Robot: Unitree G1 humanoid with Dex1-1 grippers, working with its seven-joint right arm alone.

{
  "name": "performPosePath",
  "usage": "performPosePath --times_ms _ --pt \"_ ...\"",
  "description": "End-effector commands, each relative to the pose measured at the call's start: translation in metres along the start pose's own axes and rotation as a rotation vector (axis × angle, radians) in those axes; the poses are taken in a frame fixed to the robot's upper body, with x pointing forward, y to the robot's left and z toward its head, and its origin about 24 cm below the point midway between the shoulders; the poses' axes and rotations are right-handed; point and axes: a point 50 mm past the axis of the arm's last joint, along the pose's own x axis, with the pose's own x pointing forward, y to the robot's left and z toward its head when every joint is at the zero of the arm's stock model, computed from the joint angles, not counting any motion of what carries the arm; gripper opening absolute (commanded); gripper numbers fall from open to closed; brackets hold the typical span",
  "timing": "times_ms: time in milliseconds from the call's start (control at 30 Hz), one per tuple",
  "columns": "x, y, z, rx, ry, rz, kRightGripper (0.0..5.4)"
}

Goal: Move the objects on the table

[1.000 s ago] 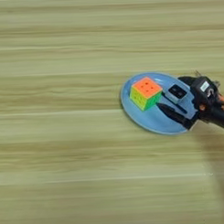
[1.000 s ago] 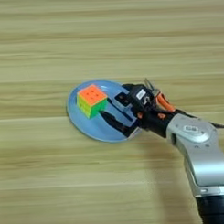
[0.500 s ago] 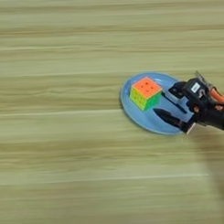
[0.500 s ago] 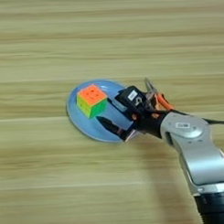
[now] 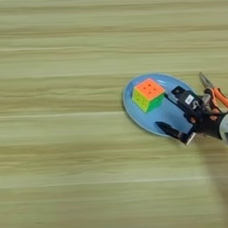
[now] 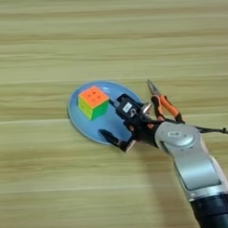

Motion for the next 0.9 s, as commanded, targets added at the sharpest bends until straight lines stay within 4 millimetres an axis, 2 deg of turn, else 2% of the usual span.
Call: performPosePath --times_ms 33,467,900 --pt "-0.001 -0.016 0.024 -0.100 -0.066 -0.062 5.39" --pt "-0.003 -0.003 0.029 -0.208 -0.051 0.058 5.39" --pt "-0.009 0.021 0.024 -0.213 -0.006 0.270 5.39"
